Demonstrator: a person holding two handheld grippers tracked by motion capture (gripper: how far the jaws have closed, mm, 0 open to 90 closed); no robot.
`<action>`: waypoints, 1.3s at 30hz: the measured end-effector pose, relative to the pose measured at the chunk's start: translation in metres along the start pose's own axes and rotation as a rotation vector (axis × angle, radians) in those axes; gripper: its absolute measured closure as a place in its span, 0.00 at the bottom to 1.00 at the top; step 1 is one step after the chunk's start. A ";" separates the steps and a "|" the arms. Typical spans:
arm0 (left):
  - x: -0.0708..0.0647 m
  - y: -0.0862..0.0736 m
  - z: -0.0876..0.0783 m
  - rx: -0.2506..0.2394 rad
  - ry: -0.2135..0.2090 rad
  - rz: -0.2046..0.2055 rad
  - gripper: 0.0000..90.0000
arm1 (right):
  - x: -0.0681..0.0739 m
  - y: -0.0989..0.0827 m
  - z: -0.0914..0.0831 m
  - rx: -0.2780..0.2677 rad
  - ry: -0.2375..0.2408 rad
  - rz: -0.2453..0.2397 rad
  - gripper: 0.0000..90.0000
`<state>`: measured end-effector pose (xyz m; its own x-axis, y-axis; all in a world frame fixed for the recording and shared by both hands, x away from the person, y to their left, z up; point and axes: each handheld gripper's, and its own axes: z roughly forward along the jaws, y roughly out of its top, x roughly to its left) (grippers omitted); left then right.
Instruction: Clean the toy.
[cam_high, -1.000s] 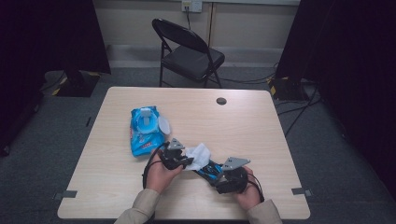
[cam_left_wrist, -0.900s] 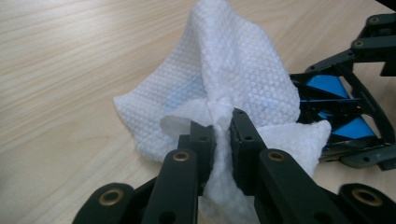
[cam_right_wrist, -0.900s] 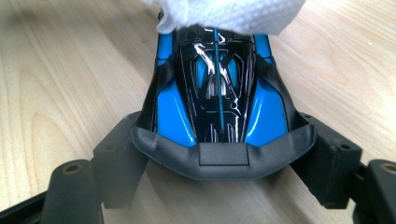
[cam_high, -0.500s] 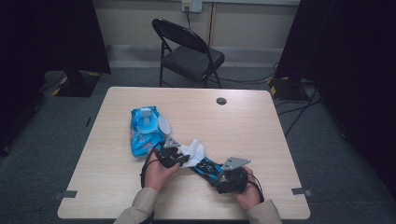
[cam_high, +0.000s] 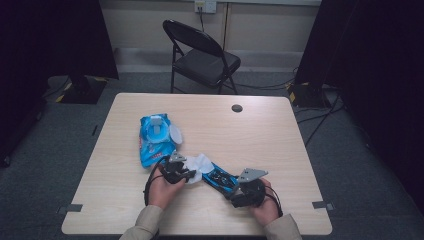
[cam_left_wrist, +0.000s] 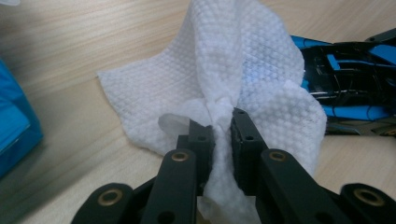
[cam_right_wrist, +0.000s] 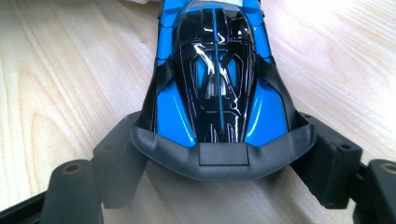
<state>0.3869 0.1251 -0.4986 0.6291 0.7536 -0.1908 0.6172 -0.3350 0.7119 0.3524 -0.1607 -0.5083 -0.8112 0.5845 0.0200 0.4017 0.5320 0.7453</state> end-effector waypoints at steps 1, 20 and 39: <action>0.000 -0.001 -0.001 -0.002 0.002 0.003 0.90 | 0.000 0.000 0.000 0.000 0.000 0.000 0.27; -0.001 -0.018 -0.027 -0.006 0.015 -0.012 0.90 | -0.001 0.001 -0.007 0.018 0.007 0.005 0.21; -0.003 -0.030 -0.035 0.014 -0.005 -0.007 0.90 | -0.006 0.039 -0.014 -0.031 -0.001 0.014 0.34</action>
<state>0.3504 0.1525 -0.4957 0.6270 0.7533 -0.1988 0.6282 -0.3380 0.7008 0.3668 -0.1518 -0.4704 -0.8054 0.5920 0.0297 0.3993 0.5047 0.7654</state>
